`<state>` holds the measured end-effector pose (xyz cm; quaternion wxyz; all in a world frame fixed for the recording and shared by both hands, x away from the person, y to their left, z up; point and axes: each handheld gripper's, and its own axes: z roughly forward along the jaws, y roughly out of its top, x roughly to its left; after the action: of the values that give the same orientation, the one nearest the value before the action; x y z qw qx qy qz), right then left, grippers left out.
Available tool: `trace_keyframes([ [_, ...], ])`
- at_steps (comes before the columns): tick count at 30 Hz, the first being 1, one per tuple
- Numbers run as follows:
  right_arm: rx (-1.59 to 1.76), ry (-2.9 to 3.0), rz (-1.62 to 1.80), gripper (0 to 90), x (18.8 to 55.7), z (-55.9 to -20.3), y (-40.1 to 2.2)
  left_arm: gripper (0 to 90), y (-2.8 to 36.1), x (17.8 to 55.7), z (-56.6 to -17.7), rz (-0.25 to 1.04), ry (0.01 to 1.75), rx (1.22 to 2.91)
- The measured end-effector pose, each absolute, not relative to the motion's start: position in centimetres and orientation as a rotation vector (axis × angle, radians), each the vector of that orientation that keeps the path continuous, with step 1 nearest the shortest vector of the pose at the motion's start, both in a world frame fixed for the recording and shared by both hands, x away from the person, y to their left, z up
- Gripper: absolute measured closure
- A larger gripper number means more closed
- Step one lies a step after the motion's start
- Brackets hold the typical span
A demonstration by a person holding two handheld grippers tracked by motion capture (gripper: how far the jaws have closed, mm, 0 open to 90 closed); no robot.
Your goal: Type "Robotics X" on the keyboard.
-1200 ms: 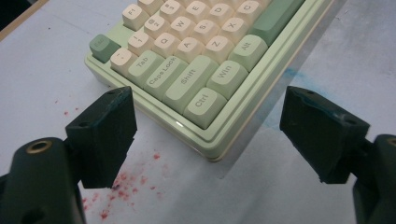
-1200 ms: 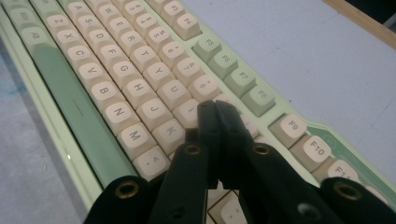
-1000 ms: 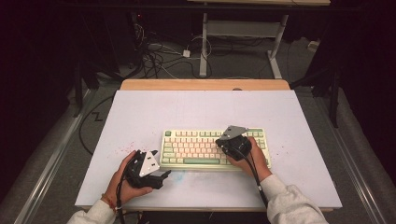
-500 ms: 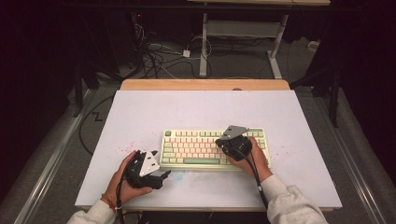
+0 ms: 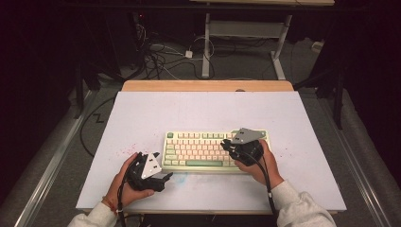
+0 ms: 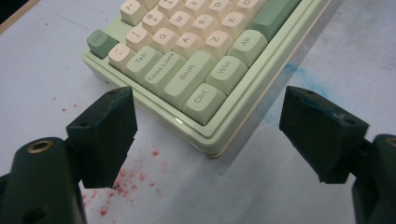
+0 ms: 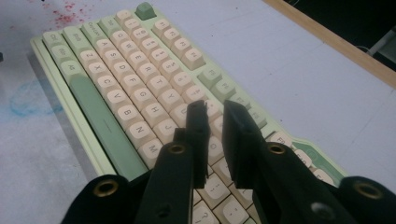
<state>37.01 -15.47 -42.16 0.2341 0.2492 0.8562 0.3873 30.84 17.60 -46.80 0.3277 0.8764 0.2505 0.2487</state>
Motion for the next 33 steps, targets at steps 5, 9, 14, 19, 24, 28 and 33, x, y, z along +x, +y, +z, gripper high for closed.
trace_keyframes([
  [5, 0.681, 2.316, 1.093, 66.4, 36.3, -41.7, -16.1, 18.0, 17.6, 30.8, -46.8, 0.652, 0.654, 2.296],
  [9, 0.666, 2.289, 1.129, 51.0, 35.6, -41.4, -16.7, 18.0, 17.5, 30.8, -46.8, 0.653, 0.65, 2.306],
  [14, 0.647, 2.247, 1.157, 38.5, 34.7, -41.2, -17.6, 18.0, 17.5, 30.8, -46.8, 0.651, 0.65, 2.308],
  [19, 0.665, 2.204, 1.149, 31.6, 34.0, -41.1, -18.7, 18.0, 17.5, 30.8, -46.7, 0.653, 0.65, 2.305],
  [24, 0.668, 2.166, 1.145, 28.3, 33.3, -41.0, -19.9, 18.0, 17.5, 30.8, -46.7, 0.657, 0.655, 2.297],
  [28, 0.681, 2.146, 1.128, 27.5, 32.7, -41.1, -20.9, 18.2, 17.5, 30.7, -46.5, 0.655, 0.661, 2.284],
  [33, 0.699, 2.135, 1.106, 27.9, 32.0, -41.3, -22.0, 20.2, 17.6, 30.7, -46.3, 0.644, 0.665, 2.264],
])
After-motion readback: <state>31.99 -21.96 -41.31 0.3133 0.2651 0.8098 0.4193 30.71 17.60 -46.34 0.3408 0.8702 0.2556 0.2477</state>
